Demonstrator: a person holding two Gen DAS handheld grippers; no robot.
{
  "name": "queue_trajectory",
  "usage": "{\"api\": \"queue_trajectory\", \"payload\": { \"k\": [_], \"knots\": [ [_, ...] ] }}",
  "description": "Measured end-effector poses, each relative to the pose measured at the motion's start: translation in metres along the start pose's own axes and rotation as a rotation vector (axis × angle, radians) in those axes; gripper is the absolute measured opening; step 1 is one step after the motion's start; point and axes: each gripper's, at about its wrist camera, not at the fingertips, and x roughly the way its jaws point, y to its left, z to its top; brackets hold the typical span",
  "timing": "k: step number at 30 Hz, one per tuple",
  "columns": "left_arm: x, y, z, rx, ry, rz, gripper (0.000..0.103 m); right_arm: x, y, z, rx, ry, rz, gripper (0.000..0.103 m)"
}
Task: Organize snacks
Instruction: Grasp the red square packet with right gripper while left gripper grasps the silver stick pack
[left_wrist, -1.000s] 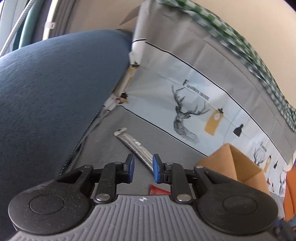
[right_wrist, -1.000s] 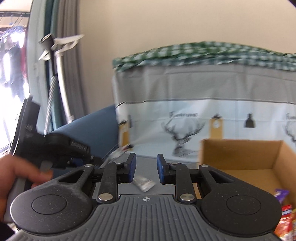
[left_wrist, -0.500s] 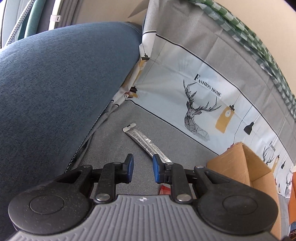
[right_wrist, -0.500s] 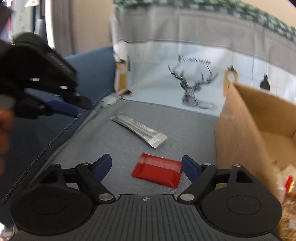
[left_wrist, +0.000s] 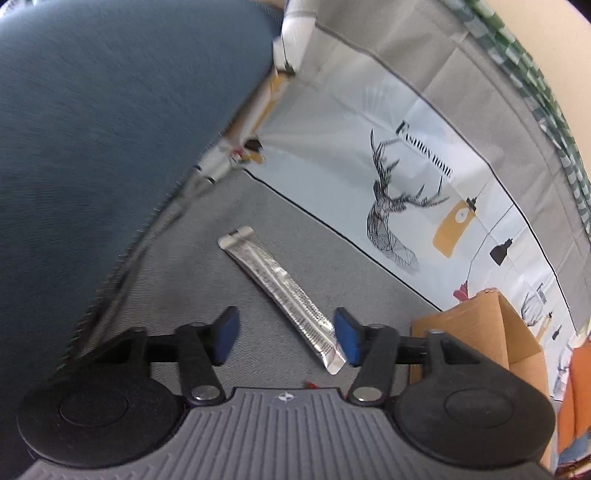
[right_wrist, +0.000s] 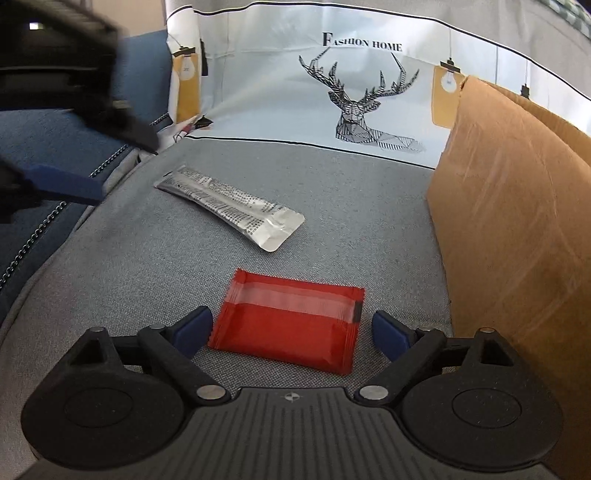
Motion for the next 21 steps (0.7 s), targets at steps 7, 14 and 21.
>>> {"api": "queue_trajectory", "payload": {
  "k": [7,14,21],
  "knots": [
    [0.046,0.001,0.019,-0.055,0.061,0.029,0.085,-0.005,-0.004,0.001,0.025,-0.017,0.025,0.062],
    [0.085,-0.028,0.028,0.078,0.082,0.134,0.093,-0.014,-0.007,0.004,0.056,-0.057,0.001,0.034],
    [0.104,-0.054,0.021,0.322,0.077,0.255,0.083,-0.009,-0.011,0.009,0.059,-0.036,-0.012,0.047]
  ]
}}
